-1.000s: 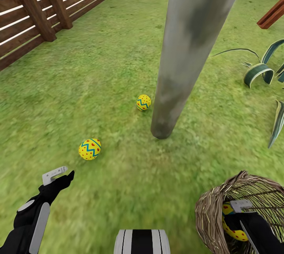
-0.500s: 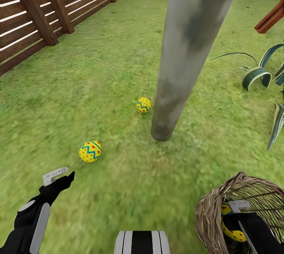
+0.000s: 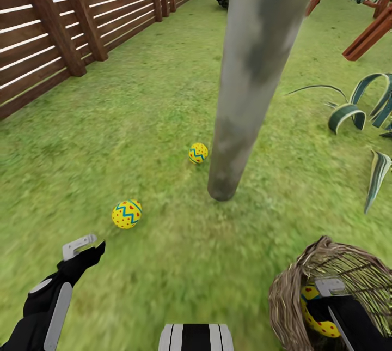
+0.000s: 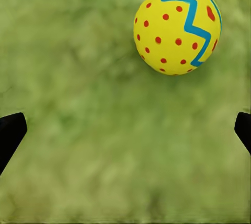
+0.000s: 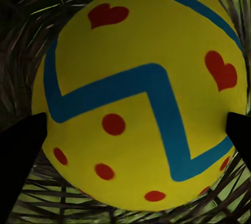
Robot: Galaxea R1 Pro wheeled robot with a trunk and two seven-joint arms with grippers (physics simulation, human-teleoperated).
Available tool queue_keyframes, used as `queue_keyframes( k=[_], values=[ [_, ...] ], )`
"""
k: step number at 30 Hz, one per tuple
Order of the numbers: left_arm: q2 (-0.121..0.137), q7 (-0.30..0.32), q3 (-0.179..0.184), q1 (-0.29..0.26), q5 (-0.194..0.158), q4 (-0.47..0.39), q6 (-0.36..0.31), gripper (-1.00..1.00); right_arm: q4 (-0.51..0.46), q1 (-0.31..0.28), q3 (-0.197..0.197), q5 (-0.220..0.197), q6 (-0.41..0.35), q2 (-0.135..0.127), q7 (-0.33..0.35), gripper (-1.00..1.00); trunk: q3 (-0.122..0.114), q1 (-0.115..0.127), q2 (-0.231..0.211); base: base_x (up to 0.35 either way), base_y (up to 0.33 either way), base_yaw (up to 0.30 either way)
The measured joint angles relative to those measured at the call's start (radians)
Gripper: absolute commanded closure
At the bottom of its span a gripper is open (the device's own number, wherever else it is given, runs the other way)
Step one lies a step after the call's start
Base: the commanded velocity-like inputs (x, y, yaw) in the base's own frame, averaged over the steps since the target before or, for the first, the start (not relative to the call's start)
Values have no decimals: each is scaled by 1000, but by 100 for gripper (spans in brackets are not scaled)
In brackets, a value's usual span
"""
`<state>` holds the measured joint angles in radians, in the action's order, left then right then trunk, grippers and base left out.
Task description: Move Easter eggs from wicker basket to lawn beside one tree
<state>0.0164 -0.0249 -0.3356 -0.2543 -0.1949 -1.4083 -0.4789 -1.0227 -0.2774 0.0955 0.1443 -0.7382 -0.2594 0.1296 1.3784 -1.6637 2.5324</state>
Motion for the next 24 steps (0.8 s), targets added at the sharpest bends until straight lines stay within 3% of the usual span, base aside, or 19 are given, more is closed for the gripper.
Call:
queue_keyframes(
  k=[4, 7, 21, 24],
  values=[
    [-1, 1, 0, 0, -1, 4, 3, -100, 8, 0, -2, 0, 0, 1, 0, 100, -16, 2, -1, -56, 0, 0],
    [-16, 1, -1, 0, -1, 4, 9, -100, 9, 0, -2, -1, 0, 2, 0, 100, -27, 4, -2, -1, 0, 0],
    [-16, 3, 0, 0, -1, -1, 12, -100, 9, 0, 0, -1, 0, 0, 1, 100, -81, 10, -5, 0, 0, 0],
    [-18, 3, 1, 0, -1, 2, 12, -100, 9, 0, 0, -1, 0, 1, 1, 100, -93, 11, -6, -248, 0, 0]
  ],
)
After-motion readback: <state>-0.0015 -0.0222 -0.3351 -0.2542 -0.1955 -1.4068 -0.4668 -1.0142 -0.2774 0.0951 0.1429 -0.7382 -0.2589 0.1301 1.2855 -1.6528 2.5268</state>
